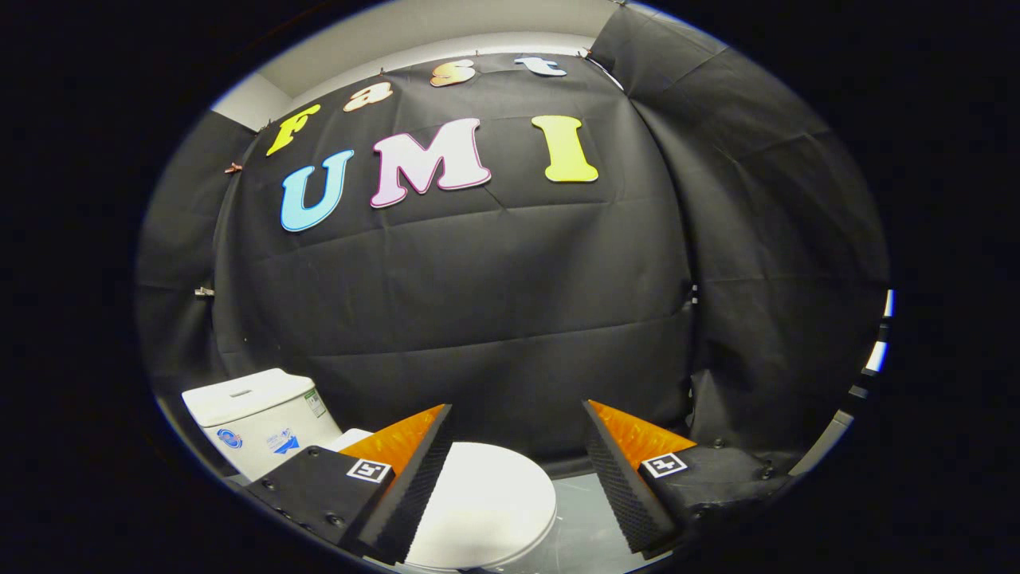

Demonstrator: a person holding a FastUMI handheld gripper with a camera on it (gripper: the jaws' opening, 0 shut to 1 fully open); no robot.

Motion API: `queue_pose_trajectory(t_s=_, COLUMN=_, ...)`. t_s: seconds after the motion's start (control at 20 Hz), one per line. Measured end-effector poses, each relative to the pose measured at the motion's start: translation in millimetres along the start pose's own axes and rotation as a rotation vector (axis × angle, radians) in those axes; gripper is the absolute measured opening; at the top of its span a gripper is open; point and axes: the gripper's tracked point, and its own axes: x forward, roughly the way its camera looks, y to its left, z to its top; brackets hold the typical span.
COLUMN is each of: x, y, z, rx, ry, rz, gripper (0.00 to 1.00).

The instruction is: Open the toilet lid.

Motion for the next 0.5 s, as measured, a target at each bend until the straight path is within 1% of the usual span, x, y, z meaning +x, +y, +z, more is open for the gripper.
queue_pose_trajectory(t_s=0.15, x=-1.8, y=5.9, z=3.1, rx=0.019, ry=-0.004, rz=0.014, gripper=0.98)
queue_pose_trajectory(t_s=0.2, x=-1.7, y=11.3, z=2.5, rx=0.012, ry=0.002, rz=0.031, gripper=0.98)
queue_pose_trajectory(t_s=0.3, x=-2.8, y=13.0, z=3.2, rx=-0.020, ry=0.002, rz=0.035, gripper=0.98)
queue_pose_trajectory(t_s=0.5, x=-3.9, y=21.2, z=22.2, rx=-0.008, ry=-0.020, rz=0.043, gripper=0.98)
